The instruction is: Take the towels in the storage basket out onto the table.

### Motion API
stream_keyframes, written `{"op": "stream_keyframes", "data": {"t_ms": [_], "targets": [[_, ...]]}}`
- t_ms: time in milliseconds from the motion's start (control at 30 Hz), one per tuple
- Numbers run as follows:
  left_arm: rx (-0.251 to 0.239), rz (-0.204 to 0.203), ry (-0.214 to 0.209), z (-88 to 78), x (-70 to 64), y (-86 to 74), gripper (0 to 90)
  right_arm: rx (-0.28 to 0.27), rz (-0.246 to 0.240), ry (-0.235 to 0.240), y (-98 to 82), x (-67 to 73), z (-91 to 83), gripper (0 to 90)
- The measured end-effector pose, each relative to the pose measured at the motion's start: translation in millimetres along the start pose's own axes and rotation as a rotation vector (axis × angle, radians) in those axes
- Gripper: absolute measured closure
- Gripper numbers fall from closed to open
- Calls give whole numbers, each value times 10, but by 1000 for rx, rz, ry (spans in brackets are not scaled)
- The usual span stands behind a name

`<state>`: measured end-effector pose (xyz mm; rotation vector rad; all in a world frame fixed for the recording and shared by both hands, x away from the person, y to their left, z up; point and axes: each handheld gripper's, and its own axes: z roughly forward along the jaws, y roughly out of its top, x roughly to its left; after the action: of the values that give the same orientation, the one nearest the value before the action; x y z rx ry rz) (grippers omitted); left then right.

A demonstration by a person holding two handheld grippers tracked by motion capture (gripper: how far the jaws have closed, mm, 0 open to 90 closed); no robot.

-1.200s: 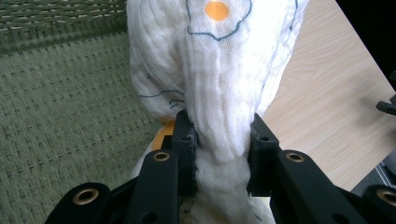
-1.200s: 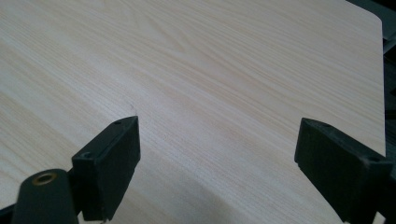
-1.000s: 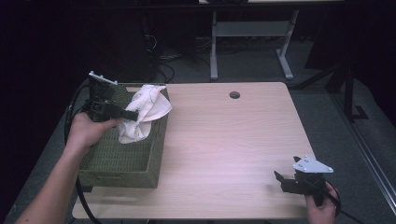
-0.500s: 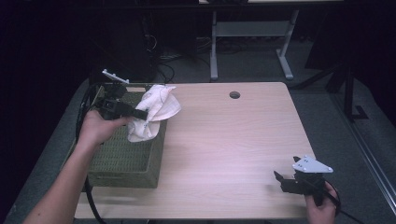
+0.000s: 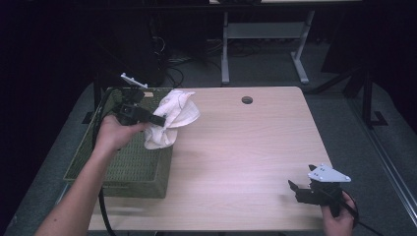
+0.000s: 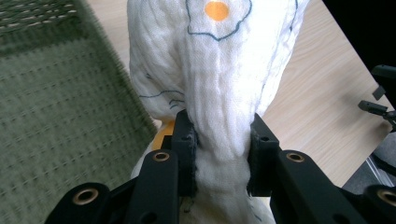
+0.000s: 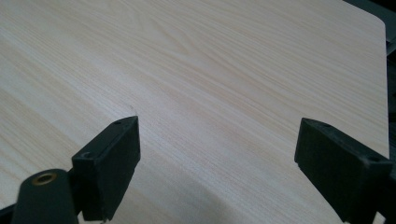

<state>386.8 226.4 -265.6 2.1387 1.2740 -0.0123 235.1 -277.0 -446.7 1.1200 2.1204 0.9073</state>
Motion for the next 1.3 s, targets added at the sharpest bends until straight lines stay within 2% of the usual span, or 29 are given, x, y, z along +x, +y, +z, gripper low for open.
{"op": "stream_keyframes", "data": {"t_ms": [200, 600, 867, 1300], "targets": [[0, 16, -28, 132, -98, 64, 697, -6, 5, -2, -8, -17, -14, 139], [25, 38, -40, 334, -247, 189, 697, -10, 10, 1, -4, -5, -23, 139], [39, 47, -67, 523, -354, 262, 696, -9, 4, 4, -3, -4, -13, 139], [63, 73, -87, 754, -494, 353, 697, -9, 4, 6, -5, -5, -9, 139]]}}
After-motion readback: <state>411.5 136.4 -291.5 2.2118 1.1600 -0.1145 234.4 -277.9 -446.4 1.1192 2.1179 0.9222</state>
